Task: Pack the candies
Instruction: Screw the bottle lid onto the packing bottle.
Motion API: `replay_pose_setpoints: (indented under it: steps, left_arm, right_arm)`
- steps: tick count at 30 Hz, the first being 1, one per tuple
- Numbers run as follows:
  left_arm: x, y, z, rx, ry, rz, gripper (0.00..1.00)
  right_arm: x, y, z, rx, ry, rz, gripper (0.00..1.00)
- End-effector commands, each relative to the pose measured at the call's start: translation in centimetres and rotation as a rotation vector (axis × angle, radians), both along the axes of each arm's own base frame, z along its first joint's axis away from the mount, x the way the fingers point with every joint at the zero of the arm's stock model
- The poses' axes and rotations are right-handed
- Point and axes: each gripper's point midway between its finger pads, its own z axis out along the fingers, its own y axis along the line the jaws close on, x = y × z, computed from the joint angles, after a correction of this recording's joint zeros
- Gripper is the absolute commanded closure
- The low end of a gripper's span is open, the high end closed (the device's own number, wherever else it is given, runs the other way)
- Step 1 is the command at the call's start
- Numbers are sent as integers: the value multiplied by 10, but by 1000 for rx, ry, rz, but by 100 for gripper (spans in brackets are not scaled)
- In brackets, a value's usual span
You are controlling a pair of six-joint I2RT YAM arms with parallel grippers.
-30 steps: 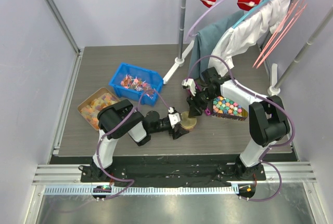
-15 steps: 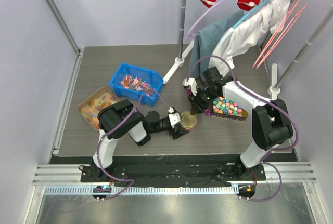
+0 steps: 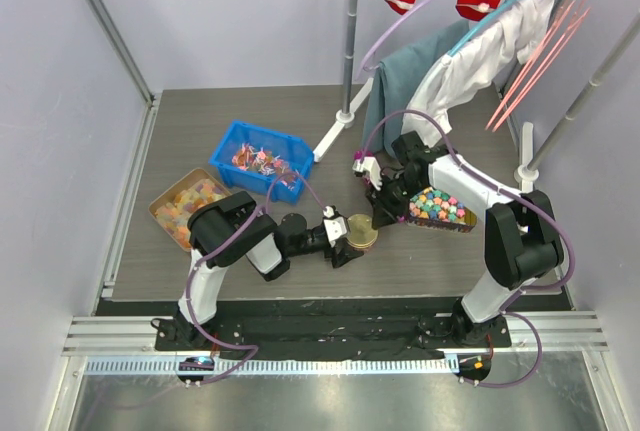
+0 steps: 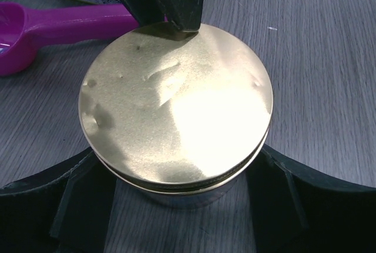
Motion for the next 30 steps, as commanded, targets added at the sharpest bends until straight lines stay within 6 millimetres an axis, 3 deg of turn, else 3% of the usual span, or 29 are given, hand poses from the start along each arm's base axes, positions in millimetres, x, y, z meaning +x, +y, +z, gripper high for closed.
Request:
replay_pose_setpoints:
  steps: [1, 6, 13, 18, 23, 28, 30]
  left_arm:
    - [16, -4, 29, -97, -135, 41, 22]
    - [16, -4, 28, -96, -135, 42, 21]
    - [16, -3, 28, -95, -135, 42, 21]
    - [16, -4, 28, -96, -136, 41, 21]
    - [16, -4, 28, -95, -139, 40, 20]
    - [17, -4, 28, -94, -138, 42, 21]
    - [16, -4, 28, -94, -138, 39, 21]
  right_arm:
    - [-21, 0, 10, 28, 43, 47, 70]
    - [-37, -4, 6, 19, 61, 59, 71]
    - [-36, -8, 13, 6, 23, 50, 71]
    - [-15, -7, 32, 0, -75, 36, 70]
    - [13, 7, 53, 35, -134, 28, 69]
    - [31, 24, 46, 64, -134, 44, 69]
    - [32, 30, 35, 62, -95, 56, 69]
